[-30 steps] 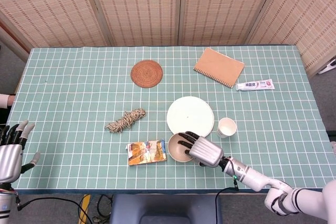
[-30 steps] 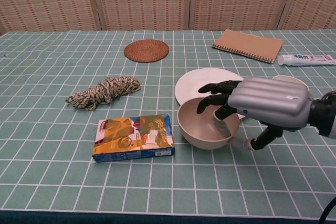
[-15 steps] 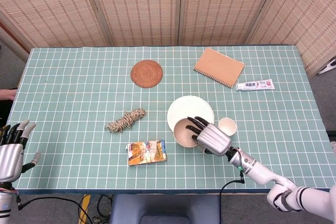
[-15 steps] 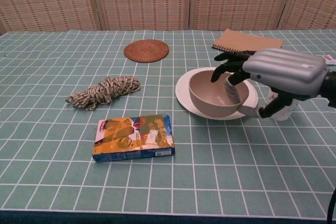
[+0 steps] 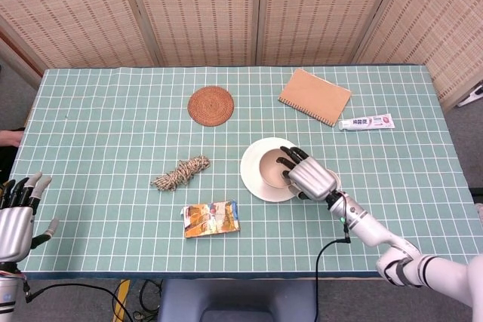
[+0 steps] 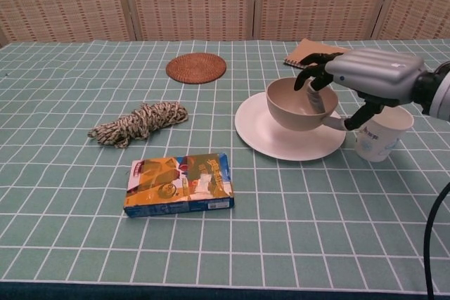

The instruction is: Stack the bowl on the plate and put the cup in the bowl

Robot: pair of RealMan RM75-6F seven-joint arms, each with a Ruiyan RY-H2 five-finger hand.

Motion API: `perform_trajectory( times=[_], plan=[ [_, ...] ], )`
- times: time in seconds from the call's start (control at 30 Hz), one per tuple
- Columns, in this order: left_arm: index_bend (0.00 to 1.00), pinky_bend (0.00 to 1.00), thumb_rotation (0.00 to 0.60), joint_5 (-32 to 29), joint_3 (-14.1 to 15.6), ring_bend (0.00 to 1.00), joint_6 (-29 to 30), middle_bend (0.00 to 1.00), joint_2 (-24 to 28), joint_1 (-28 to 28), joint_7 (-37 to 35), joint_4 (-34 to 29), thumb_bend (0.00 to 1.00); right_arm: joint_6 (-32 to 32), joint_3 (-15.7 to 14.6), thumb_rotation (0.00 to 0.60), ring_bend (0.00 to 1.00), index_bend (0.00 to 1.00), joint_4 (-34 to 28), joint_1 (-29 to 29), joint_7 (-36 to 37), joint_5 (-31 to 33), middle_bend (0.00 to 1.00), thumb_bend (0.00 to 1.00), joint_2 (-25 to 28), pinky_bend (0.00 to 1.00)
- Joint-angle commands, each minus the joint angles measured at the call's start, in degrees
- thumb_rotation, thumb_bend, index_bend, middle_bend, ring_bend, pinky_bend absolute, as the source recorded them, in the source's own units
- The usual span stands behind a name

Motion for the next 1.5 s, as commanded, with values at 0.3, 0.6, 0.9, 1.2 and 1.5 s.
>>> perform_trajectory(
  times=[0.3,0.6,0.9,1.2,1.5],
  plan=[
    [0.12,0.03,0.600,-0.03,0.01,0.09,0.12,0.03,0.19,0.14,-0.06,-0.11,0.29,-4.22,1.34,0.600,0.00,0.55,4.43,1.97,0.29,4.36,0.16,0.38,-3.40,0.09],
    [0.12,0.03,0.600,0.17,0.05,0.09,-0.08,0.03,0.28,0.01,0.05,-0.27,0.29,-3.99,0.97,0.600,0.00,0.04,0.15,0.96,-1.07,6.12,0.03,0.26,-1.09,0.01],
    [0.12,0.03,0.600,0.12,-0.04,0.09,-0.53,0.02,0.13,-0.33,0.28,-0.27,0.29,4.48,-0.26,0.600,0.00,0.02,-8.11,-3.32,-0.94,3.46,0.05,0.25,6.02,0.01],
    [0.12,0.03,0.600,0.21,-0.12,0.09,-0.89,0.02,-0.06,-0.71,0.39,-0.19,0.29,5.81,-2.98,0.600,0.00,0.02,-16.54,-7.64,-3.85,4.69,0.09,0.25,14.84,0.16],
    [0.12,0.03,0.600,0.29,-0.05,0.09,-1.30,0.02,0.05,-1.02,0.89,-0.61,0.29,3.57,-4.86,0.600,0.00,0.02,-15.85,-9.60,-3.79,6.28,0.09,0.25,15.76,0.18]
  ],
)
